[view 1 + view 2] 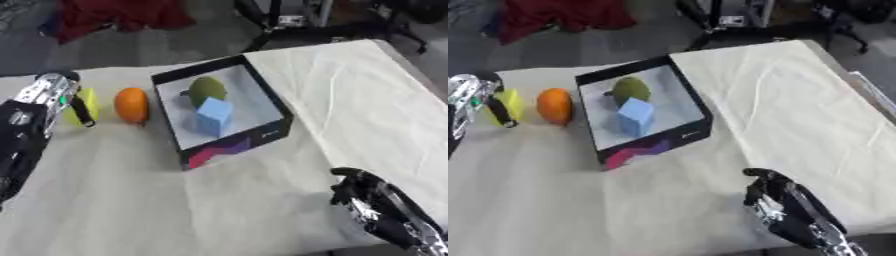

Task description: Pick up objects on the table and place them in the box.

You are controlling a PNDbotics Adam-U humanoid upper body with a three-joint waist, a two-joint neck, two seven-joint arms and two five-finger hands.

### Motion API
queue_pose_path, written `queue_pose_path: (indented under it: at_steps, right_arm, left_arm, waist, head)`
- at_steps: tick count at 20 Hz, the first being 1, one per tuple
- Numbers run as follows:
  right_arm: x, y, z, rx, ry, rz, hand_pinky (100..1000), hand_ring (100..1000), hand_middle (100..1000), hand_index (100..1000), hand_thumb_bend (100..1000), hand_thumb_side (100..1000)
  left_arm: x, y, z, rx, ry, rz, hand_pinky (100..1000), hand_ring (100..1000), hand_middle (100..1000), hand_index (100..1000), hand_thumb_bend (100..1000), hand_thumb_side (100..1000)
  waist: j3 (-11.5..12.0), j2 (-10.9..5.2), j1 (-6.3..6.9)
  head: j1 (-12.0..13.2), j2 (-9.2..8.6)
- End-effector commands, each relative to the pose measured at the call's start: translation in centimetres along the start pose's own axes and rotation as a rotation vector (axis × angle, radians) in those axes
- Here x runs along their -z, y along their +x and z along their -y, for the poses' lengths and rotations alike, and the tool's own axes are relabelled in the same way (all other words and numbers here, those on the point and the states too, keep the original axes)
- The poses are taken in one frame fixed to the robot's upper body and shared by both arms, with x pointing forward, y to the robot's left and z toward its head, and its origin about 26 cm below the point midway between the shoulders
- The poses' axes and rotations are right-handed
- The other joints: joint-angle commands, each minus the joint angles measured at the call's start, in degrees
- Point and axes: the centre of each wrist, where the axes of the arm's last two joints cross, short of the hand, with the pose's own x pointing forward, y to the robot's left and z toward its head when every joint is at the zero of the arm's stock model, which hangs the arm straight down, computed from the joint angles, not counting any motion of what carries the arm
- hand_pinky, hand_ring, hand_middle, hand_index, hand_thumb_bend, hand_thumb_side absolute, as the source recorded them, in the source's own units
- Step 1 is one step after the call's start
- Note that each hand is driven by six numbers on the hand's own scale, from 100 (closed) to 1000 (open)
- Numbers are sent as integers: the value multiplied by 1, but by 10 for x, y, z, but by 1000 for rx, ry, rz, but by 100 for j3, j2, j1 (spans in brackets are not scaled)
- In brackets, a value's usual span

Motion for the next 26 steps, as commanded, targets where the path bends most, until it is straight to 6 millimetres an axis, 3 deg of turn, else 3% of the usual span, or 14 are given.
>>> queue_pose_path:
  at_steps: [1,7,10,20,26]
  right_arm:
    - [3,5,3,-16,6,21,825,546,483,822,100,470]
    - [3,5,3,-16,7,22,825,546,483,822,100,470]
    - [3,5,3,-16,7,22,825,546,483,822,100,470]
    - [3,5,3,-17,6,21,825,546,483,822,100,470]
    - [2,4,3,-18,4,17,825,546,483,822,100,470]
  left_arm:
    - [-1,-4,-8,-14,32,-21,860,844,873,899,476,216]
    - [-1,-2,-7,-1,84,-42,858,843,885,902,459,220]
    - [-1,-2,-8,7,129,-55,859,844,888,905,497,232]
    - [-4,-12,-20,1,177,-74,858,846,891,913,742,310]
    - [-7,-20,-30,5,197,-98,868,857,899,918,758,318]
  waist:
    - [-6,42,-87]
    - [0,43,-90]
    - [-1,43,-92]
    - [12,38,-90]
    - [31,35,-88]
  head:
    - [9,-11]
    - [-6,-11]
    - [-11,-11]
    - [-23,-11]
    - [-15,-11]
